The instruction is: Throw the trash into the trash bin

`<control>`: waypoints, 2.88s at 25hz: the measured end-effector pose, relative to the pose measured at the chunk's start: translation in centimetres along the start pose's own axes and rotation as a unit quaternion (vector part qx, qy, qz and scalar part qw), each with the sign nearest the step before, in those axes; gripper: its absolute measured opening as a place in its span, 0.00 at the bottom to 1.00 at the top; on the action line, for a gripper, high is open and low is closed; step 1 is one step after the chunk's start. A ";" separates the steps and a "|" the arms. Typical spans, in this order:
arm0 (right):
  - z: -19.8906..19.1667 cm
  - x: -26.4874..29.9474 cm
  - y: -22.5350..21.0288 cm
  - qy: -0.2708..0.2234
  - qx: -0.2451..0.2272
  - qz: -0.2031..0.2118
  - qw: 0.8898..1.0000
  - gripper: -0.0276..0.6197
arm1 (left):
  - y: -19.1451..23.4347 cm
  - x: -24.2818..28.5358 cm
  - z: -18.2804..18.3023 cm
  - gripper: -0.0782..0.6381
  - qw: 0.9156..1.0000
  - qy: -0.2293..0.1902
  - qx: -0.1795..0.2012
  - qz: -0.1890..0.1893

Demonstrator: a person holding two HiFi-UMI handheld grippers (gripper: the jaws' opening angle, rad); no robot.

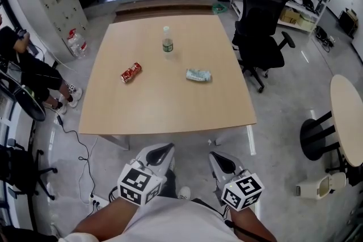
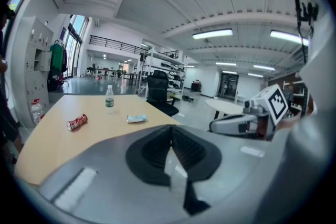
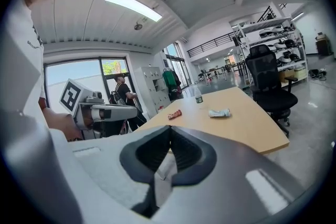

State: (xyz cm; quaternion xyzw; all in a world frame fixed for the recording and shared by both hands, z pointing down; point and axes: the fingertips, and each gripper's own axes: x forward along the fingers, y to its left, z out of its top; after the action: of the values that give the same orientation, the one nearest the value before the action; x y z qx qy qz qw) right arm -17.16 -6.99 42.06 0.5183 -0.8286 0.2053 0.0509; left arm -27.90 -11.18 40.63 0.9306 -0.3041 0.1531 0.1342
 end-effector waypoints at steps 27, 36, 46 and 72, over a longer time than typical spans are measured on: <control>6.0 11.1 -5.3 0.035 -0.030 -0.033 0.998 0.05 | 10.2 8.8 4.6 0.12 0.999 0.010 0.018 -0.036; 6.5 16.5 -7.0 0.064 -0.073 -0.056 0.994 0.05 | 14.6 11.8 5.6 0.12 0.998 0.019 0.034 -0.052; 6.3 20.5 -9.5 0.123 -0.171 -0.090 0.973 0.05 | 16.1 13.8 4.0 0.12 0.994 0.055 0.027 -0.086; -2.0 30.5 -22.2 0.327 -0.490 -0.039 0.807 0.26 | 17.6 20.2 0.7 0.12 0.994 0.104 -0.038 -0.005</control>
State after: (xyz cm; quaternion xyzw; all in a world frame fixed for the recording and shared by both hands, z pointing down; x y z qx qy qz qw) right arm -11.86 -40.19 59.28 0.3582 -0.7325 -0.0732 0.5742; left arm -22.88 -35.71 50.19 0.9053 -0.2896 0.2365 0.2015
